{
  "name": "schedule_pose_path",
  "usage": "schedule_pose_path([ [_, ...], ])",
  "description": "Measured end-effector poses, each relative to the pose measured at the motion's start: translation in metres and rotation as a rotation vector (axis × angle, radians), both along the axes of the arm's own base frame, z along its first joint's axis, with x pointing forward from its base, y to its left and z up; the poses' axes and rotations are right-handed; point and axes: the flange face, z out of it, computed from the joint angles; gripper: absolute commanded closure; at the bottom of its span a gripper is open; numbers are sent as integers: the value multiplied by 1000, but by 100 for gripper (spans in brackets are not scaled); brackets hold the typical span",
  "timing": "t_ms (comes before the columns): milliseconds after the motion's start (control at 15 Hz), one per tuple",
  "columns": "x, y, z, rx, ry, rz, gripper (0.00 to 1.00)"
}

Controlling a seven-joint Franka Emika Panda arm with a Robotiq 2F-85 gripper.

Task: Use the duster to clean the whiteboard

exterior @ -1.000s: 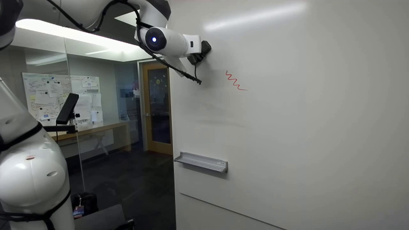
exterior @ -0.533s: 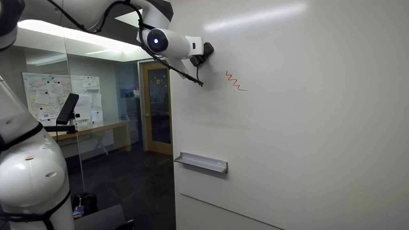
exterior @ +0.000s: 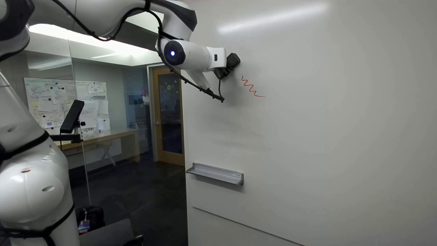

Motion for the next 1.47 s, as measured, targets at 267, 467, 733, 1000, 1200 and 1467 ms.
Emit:
schedule_pose_path([
  [267, 15, -31, -33, 0, 38, -79, 71],
  [467, 26, -51, -60, 6, 67, -133, 71],
  [733, 37, -72, -90, 12, 87, -194, 71],
  [1000, 45, -85, -113, 16, 110, -238, 71],
  [1200, 49, -91, -126, 16, 129, -255, 71],
  [1467, 54, -102, -147, 7, 164, -275, 71],
])
